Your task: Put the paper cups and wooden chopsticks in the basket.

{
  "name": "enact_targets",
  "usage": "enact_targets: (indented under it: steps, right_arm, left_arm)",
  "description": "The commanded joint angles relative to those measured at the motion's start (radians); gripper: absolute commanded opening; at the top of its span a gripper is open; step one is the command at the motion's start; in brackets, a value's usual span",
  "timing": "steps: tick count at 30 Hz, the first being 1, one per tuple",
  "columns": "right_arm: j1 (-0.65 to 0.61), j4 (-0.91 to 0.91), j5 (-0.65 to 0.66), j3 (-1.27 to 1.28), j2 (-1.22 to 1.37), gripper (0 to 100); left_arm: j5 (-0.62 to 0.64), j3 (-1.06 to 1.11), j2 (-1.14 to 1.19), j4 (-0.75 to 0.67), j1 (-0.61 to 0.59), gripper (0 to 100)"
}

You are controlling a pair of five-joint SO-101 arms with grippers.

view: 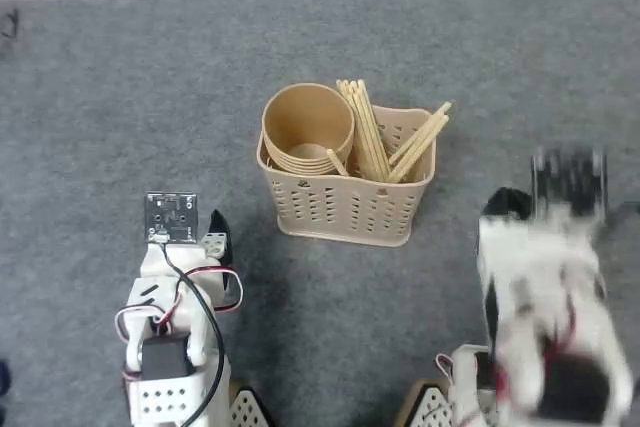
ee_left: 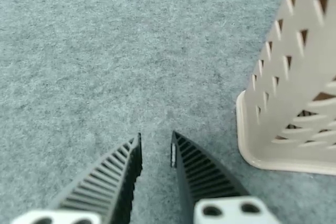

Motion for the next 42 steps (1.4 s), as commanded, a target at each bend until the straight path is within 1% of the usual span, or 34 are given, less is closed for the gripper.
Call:
enact_targets:
  steps: [1, 3, 8, 11, 13, 16, 19, 22, 24, 26, 28, 31, 33, 35, 39, 41, 42]
  right_arm:
    - [0.002, -0.107, 0.08, 0.132, -0.278, 1.6]
    - [0.004, -0.143, 0.092, 0.244, -0.334, 1.7]
    - [0.01, -0.199, 0.089, 0.468, -0.321, 1.7]
    - [0.005, -0.266, 0.083, 0.571, -0.323, 1.7]
    - [0.01, -0.302, 0.032, 0.629, -0.323, 1.7]
    - [0.001, -0.302, -0.055, 0.704, -0.323, 1.7]
    - [0.01, -0.275, -0.084, 0.744, -0.325, 1.3]
    - [0.001, -0.186, -0.081, 0.738, -0.325, 1.3]
    - [-0.007, -0.122, -0.081, 0.741, -0.325, 1.3]
    - [-0.044, -0.068, -0.081, 0.738, -0.325, 1.3]
    - [-0.071, -0.038, -0.081, 0.749, -0.325, 1.3]
    - [-0.079, -0.012, -0.086, 0.801, -0.325, 1.2]
    - [-0.062, -0.024, -0.081, 0.824, -0.323, 1.1]
    - [-0.022, -0.031, -0.08, 0.853, -0.323, 0.6]
    - [0.101, -0.048, -0.08, 0.904, -0.323, 0.6]
    - [0.116, -0.076, -0.081, 0.965, -0.325, 0.6]
    - [0.105, -0.081, -0.08, 0.965, -0.325, 0.6]
  left_arm:
    - [-0.012, -0.016, -0.017, 0.003, 0.006, 9]
    - [-0.011, -0.016, -0.017, 0.003, 0.006, 9]
    - [-0.008, -0.016, -0.017, 0.003, 0.006, 9]
    - [-0.008, -0.016, -0.017, 0.006, 0.006, 9]
    - [-0.008, -0.016, -0.017, 0.008, 0.006, 9]
    - [-0.008, -0.016, -0.017, 0.025, 0.009, 9]
    - [-0.011, -0.016, -0.017, 0.055, 0.043, 9]
    - [-0.011, -0.016, -0.017, 0.086, 0.043, 9]
    - [-0.009, -0.016, -0.017, 0.158, 0.043, 9]
    - [-0.006, -0.016, -0.017, 0.212, 0.043, 9]
    - [-0.006, -0.016, -0.017, 0.27, 0.044, 9]
    - [-0.006, -0.016, -0.017, 0.341, 0.043, 9]
    - [-0.006, -0.016, -0.017, 0.353, 0.038, 8]
    - [-0.006, -0.016, -0.017, 0.353, 0.006, 8]
    - [-0.006, -0.016, -0.017, 0.353, -0.124, 8]
    - [-0.006, -0.016, -0.017, 0.353, -0.161, 8]
    - [-0.005, -0.016, -0.017, 0.353, -0.157, 8]
